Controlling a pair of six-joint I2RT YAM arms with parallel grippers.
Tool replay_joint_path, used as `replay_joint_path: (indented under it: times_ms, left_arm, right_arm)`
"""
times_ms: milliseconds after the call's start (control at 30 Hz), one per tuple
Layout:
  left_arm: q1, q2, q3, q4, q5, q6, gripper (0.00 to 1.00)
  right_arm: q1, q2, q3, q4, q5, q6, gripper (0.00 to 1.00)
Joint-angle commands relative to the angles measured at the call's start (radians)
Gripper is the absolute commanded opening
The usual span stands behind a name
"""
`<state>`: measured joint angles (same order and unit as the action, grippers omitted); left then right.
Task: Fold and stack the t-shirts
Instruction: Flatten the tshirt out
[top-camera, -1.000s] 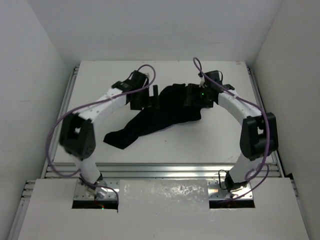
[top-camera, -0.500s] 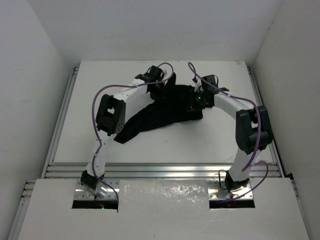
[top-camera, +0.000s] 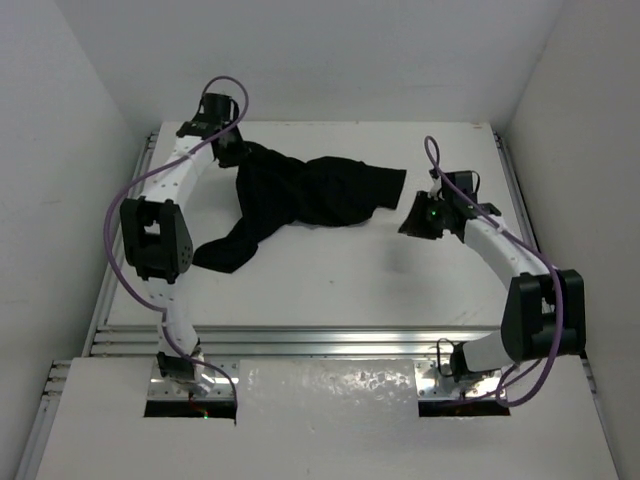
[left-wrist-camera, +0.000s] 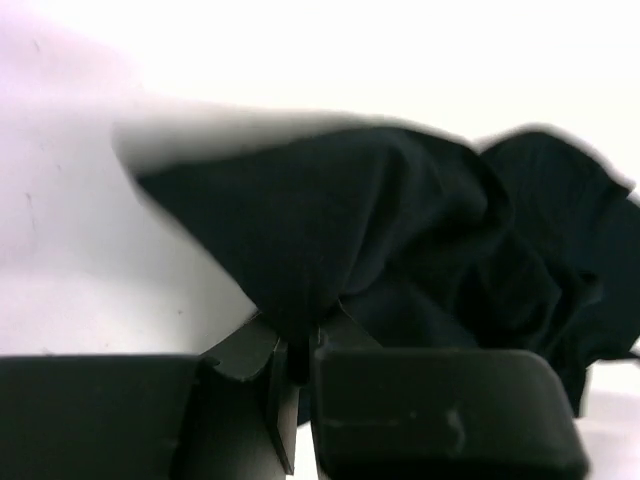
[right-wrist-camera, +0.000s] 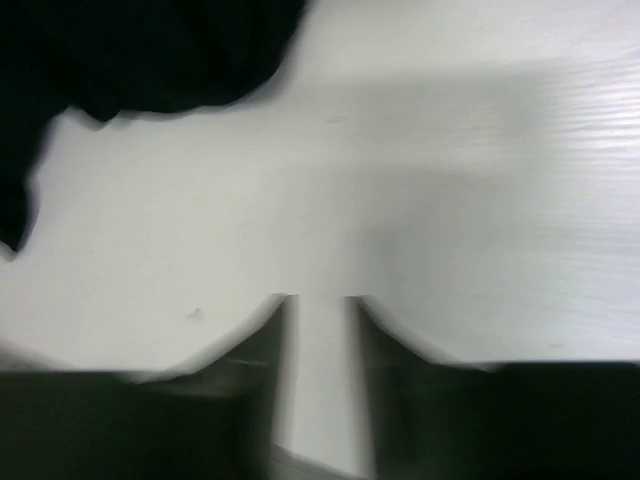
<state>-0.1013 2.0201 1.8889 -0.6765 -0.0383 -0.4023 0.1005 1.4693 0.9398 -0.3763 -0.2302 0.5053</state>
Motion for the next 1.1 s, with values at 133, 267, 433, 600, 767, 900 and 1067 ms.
replay_joint_path:
  times_ms: [133,267,433,600,767,900,1067]
  left_arm:
    - [-0.034,-0.043,-0.068,-0.026,0.095,0.0,0.0]
    - [-0.04,-0.239,-0.332,0.161,0.32,-0.001,0.0]
    - [-0.058,-0.457,-0.499,0.242,0.409,-0.006,0.0]
    - [-0.061,-0.535,-0.534,0.212,0.382,-0.013,0.0]
    - [-0.06,-0.567,-0.518,0.169,0.324,0.003,0.0]
    - [-0.06,-0.564,-0.391,0.039,0.214,0.043,0.0]
    - [-0.055,-0.592,-0.246,-0.047,0.014,0.086,0.0]
  right_arm:
    - [0.022,0.258,0.224,0.112,-0.248,0.01,0.93]
    - [0.027,0.474,0.44,0.019,-0.143,0.093,0.9]
    - [0.05,0.722,0.713,-0.057,-0.143,0.183,0.8]
    - [0.1,0.781,0.726,-0.098,-0.123,0.263,0.71]
    - [0.1,0.79,0.705,-0.066,-0.212,0.302,0.08]
    - [0.065,0.579,0.587,-0.056,-0.141,0.285,0.0]
    - [-0.065,0.243,0.299,-0.151,-0.064,0.266,0.0]
